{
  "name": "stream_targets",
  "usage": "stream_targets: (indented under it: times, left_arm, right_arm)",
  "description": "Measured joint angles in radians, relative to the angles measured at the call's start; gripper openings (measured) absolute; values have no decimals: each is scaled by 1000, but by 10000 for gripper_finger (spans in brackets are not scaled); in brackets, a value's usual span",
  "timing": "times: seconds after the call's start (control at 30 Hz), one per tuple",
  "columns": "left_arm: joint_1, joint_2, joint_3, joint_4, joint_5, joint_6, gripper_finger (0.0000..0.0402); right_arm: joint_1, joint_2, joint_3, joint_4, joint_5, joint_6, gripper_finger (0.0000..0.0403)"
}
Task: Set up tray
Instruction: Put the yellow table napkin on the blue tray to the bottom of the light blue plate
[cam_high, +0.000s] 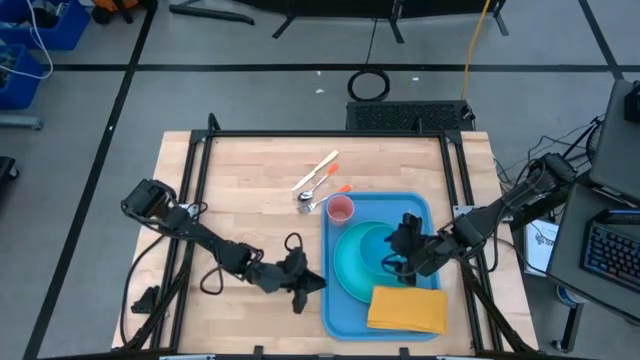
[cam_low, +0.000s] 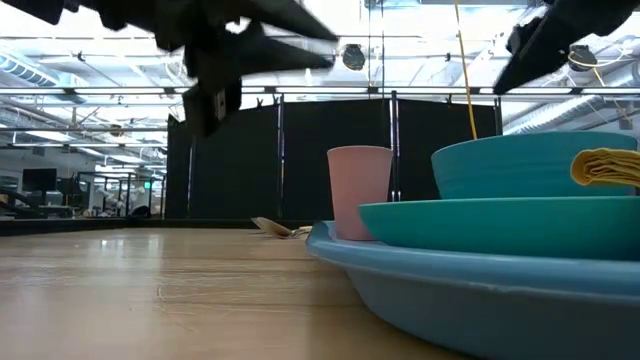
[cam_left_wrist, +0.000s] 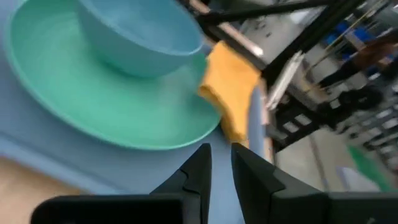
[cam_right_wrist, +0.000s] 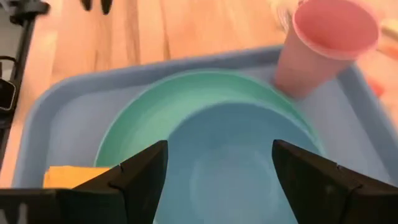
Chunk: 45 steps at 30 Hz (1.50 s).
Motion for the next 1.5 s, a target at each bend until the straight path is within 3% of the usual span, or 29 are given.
stream_targets:
  times: [0.13, 0.33, 0.47, 0.6, 0.87, 1.03, 1.23, 1.5]
  left_arm:
    - [1, 0, 1, 58, 18, -3, 106]
    - [2, 11, 1, 74, 17, -110, 217]
    - [-6, 81, 9, 151, 40, -166, 281]
    - [-18, 181, 80, 231, 58, -182, 316]
    - [-41, 302, 316, 89, 127, -206, 308]
    - [-60, 308, 398, -139, 27, -295, 287]
    - [-44, 317, 403, -129, 5, -360, 279]
    - [12, 433, 420, -11, 78, -465, 282]
  right_arm:
    - [-3, 0, 0, 19, 67, -104, 281]
    - [-14, 0, 0, 18, 208, -171, 281]
    - [-13, 0, 0, 25, 283, -174, 281]
    - [-11, 0, 0, 77, 284, -167, 281]
    - [18, 0, 0, 138, 281, -176, 281]
    - [29, 0, 0, 148, 281, -197, 281]
    - [29, 0, -8, 171, 280, -227, 281]
    - [29, 0, -101, 232, 278, -251, 276]
